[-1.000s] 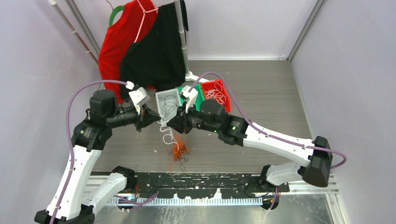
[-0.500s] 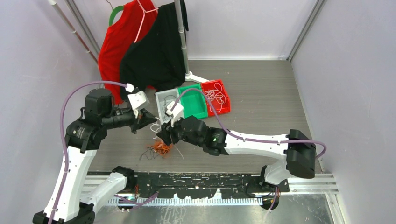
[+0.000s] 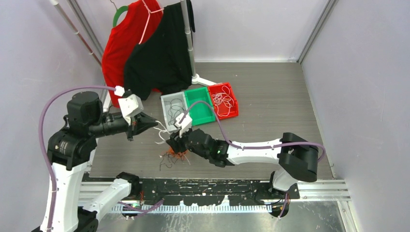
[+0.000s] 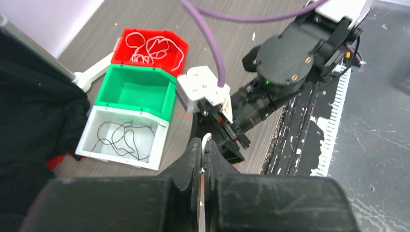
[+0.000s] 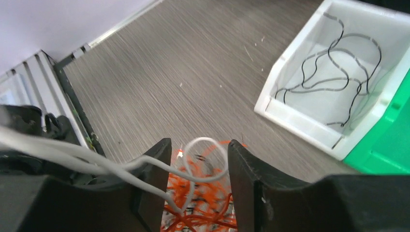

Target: Untangle the cables

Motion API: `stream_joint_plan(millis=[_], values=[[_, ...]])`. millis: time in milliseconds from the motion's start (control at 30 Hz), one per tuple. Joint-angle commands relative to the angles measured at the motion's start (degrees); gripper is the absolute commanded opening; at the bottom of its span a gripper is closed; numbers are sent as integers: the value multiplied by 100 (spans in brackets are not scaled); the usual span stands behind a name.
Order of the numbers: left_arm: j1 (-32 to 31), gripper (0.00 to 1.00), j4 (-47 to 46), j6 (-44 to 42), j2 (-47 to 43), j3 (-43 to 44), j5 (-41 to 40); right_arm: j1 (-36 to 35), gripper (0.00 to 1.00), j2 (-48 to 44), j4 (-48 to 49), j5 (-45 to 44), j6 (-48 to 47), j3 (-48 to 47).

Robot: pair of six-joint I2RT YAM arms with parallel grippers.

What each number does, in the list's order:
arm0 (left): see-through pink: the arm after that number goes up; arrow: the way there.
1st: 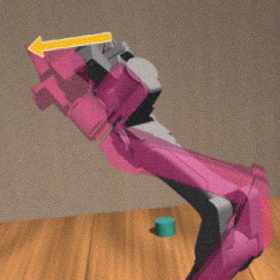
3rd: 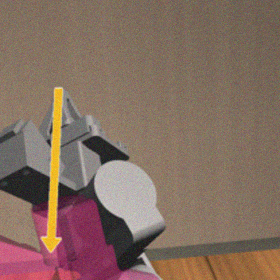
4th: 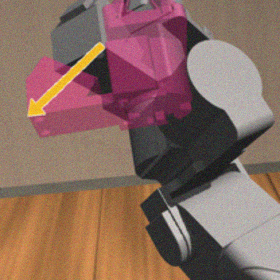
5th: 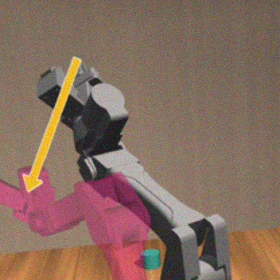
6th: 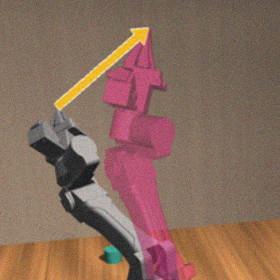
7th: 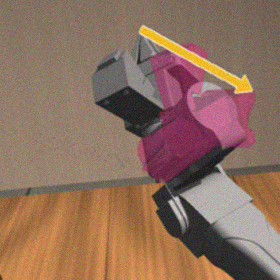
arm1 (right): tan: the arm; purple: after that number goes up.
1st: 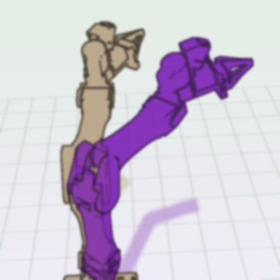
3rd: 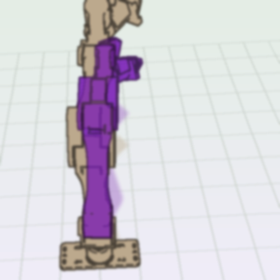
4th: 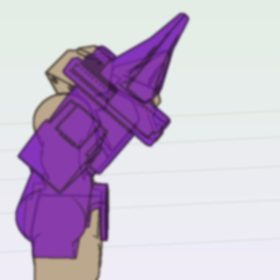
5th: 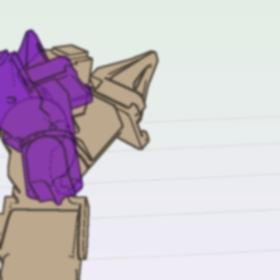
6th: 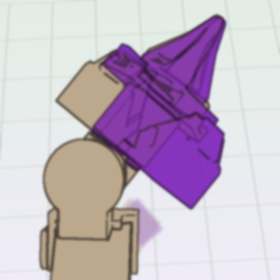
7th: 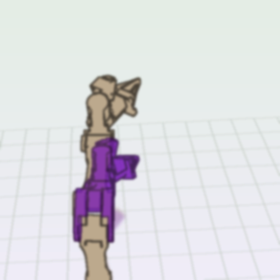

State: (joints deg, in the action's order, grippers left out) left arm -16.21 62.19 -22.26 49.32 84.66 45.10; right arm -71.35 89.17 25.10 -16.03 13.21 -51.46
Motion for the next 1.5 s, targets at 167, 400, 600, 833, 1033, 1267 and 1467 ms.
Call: stream_joint_plan(millis=[167, 400, 600, 833, 1033, 1267, 1467], values=[[12, 0, -206, 331, 154, 961, 89, 6, 43, 39, 1133, -571, 343, 957], [19, 0, -809, 398, 198, 1388, -590, 2, 44, 41, 1763, -748, 745, 1786], [13, 0, -1866, 552, 158, 1472, -1741, 1, 41, 13, 2338, -900, 1019, 2414], [12, 0, -2790, 334, 219, 1593, -2914, -10, 46, -30, 2766, -938, 1204, 2930], [13, 0, -3302, 132, 321, 1775, -3354, -7, 20, -44, 2935, -1057, 1338, 3153], [11, 0, -2643, 458, 416, 1909, -2353, -10, 57, -591, 2652, -898, 1185, 3005], [14, 0, -2238, 556, 256, 1440, -1571, -2, 76, -1918, 684, -270, 498, 1596]])
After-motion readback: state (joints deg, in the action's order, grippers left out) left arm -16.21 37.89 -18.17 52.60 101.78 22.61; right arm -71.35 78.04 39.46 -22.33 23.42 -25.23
